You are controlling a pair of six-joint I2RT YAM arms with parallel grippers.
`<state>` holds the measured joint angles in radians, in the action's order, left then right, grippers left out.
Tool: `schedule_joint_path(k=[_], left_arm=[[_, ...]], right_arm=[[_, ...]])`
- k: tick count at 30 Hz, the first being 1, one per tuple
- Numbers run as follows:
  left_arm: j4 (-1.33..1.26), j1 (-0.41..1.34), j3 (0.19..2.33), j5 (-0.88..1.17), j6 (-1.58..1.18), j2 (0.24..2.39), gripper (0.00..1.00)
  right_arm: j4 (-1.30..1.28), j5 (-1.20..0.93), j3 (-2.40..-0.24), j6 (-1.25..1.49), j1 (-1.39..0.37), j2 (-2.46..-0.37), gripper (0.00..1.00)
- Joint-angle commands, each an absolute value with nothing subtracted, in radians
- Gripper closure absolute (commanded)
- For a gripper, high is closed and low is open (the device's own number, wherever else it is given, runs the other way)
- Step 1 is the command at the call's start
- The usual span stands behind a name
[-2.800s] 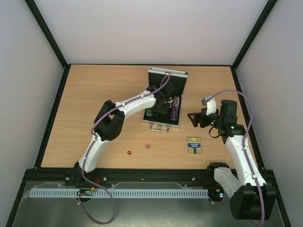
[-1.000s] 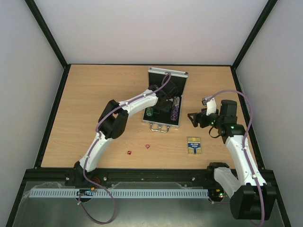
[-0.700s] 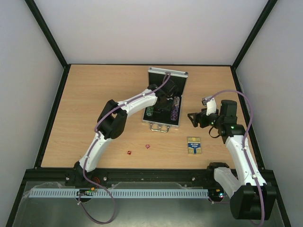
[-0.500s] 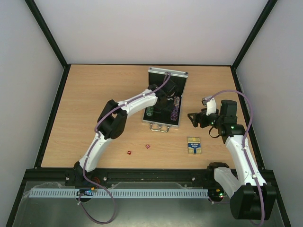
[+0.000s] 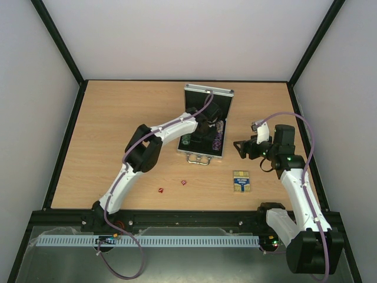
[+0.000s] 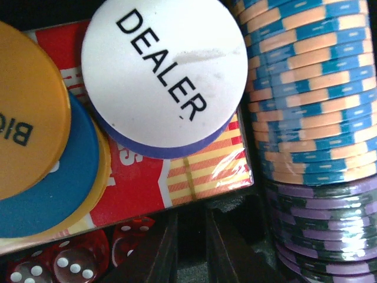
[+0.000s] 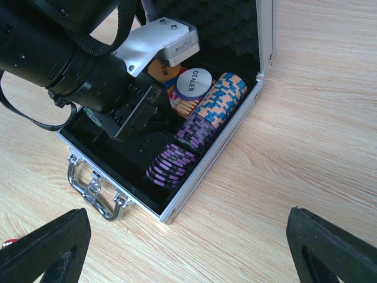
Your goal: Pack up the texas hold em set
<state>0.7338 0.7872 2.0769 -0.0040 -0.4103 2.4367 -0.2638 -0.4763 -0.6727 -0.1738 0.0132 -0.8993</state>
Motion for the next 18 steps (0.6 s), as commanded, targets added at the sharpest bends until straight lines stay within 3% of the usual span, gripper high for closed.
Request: schedule_joint_path(k=[1, 18], left_arm=[[0.778, 0.781, 2.092, -0.071, -0.410, 2.443, 0.87], [0.777, 0.758, 2.052, -0.097, -0.430, 2.388, 0.86]], right_arm=[[-0.274, -0.477, -0.660, -0.185, 0.017, -0.899, 0.08], [-0.275, -0.480, -0.660, -0.186, 0.017, -0.897, 0.08]])
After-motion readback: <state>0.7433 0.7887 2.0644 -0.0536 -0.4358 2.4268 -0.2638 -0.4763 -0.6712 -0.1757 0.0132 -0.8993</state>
